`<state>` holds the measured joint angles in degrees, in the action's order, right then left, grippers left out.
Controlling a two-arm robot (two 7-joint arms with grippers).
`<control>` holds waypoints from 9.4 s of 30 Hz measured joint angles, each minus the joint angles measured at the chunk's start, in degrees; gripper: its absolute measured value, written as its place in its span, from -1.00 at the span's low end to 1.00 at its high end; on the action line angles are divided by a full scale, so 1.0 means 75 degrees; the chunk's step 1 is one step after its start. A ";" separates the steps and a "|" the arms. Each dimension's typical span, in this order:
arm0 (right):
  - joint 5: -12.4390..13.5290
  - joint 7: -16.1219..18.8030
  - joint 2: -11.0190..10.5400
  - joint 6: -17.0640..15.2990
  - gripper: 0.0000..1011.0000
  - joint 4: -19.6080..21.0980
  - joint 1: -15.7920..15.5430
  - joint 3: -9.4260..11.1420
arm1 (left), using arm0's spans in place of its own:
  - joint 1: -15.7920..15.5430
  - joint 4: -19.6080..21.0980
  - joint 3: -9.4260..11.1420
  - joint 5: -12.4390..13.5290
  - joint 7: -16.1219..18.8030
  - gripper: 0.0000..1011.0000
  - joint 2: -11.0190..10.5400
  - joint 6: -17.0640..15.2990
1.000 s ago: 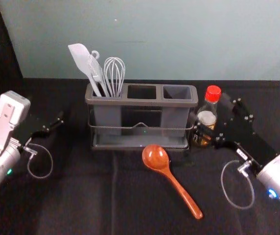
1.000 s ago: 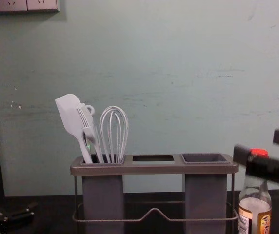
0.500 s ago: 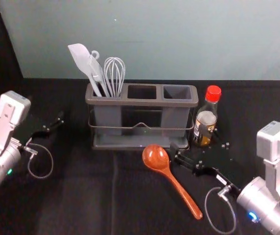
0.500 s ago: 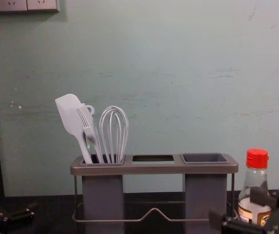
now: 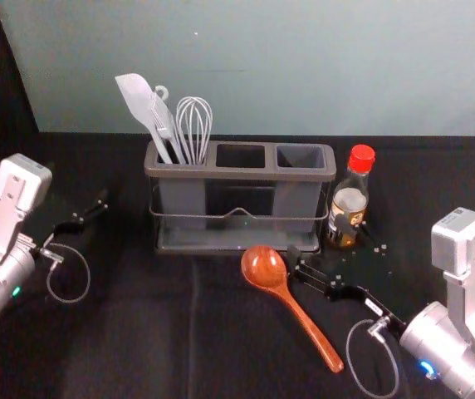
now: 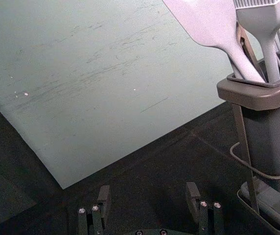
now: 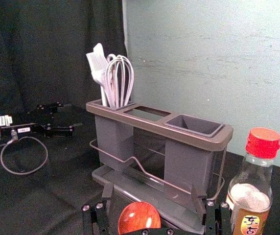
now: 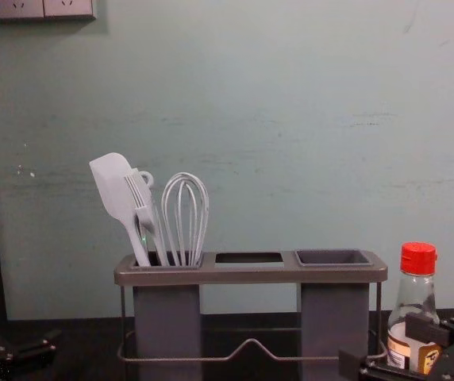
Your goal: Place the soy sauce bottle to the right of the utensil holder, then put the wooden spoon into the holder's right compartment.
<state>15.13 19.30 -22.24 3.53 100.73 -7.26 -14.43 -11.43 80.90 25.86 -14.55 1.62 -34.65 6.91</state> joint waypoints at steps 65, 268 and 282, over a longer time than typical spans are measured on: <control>-0.1446 0.0109 0.0919 -0.6458 0.98 -0.0918 0.2751 -0.1433 | 0.0000 0.0000 0.0000 -0.0001 0.0000 0.98 0.0000 0.0000; -0.0256 0.1275 0.2587 0.5556 0.66 -0.5615 0.4484 0.0018 | 0.0000 0.0000 0.0000 0.0000 0.0000 0.98 0.0000 0.0000; -0.0303 0.1335 0.2513 0.5617 0.66 -0.5671 0.4165 0.0114 | 0.0000 0.0000 0.0000 0.0000 0.0000 0.98 0.0000 0.0000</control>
<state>12.85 29.31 -3.39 45.66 58.20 23.98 -13.57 -11.43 80.90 25.86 -14.55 1.62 -34.64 6.91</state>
